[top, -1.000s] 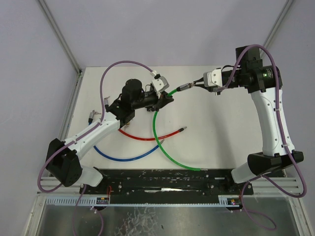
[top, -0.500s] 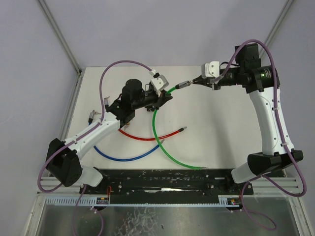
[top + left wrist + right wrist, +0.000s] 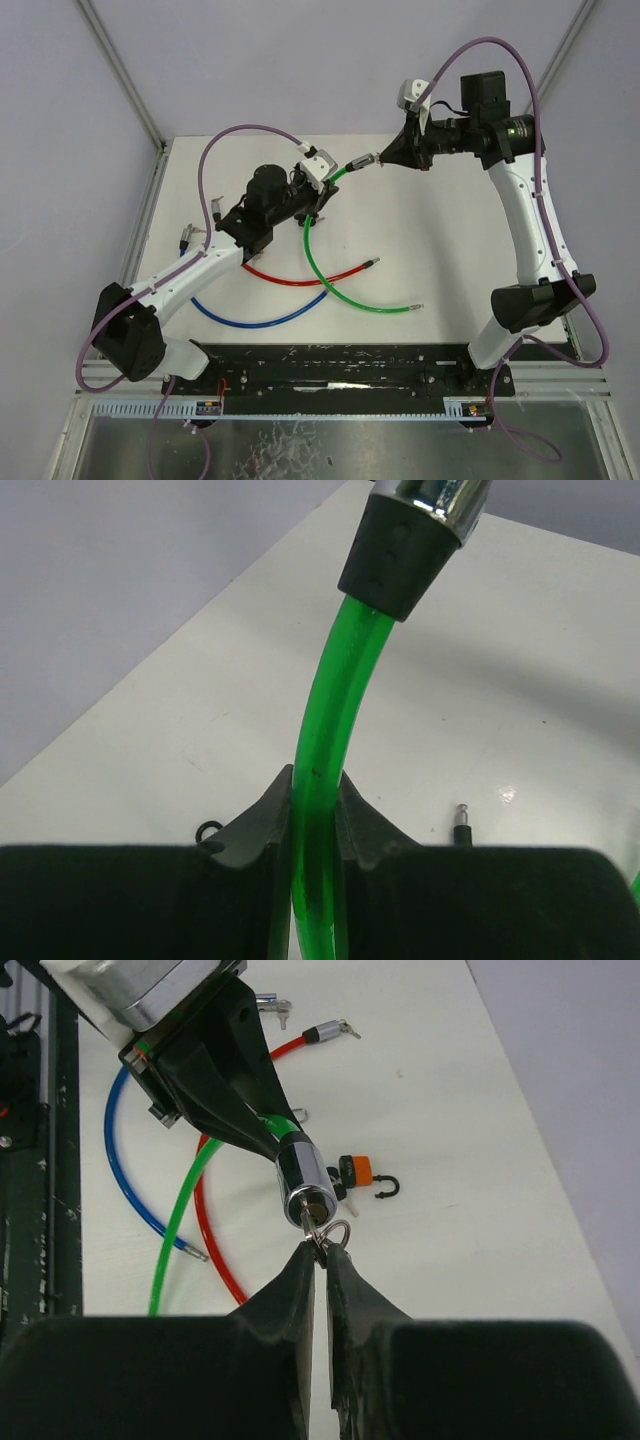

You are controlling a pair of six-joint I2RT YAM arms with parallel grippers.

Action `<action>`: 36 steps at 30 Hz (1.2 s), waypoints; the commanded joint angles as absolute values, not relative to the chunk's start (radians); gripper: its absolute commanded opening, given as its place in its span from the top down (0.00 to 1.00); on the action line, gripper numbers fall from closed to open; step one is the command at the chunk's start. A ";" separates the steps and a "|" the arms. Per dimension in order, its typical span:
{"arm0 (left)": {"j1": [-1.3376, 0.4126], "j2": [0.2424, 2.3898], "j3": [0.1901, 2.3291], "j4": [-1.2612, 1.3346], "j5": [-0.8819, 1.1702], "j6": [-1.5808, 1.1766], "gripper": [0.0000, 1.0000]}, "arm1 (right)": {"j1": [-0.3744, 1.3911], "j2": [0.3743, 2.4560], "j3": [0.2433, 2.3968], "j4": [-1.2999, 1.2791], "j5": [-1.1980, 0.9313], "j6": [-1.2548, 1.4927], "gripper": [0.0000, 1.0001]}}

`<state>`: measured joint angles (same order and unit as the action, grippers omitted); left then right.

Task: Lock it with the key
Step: Lock the lock.

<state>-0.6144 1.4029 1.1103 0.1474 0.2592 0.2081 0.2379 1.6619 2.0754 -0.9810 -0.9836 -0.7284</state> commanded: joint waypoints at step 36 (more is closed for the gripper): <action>-0.484 1.420 1.266 0.394 0.174 0.117 1.00 | 0.038 1.218 1.012 0.269 -1.208 0.243 0.02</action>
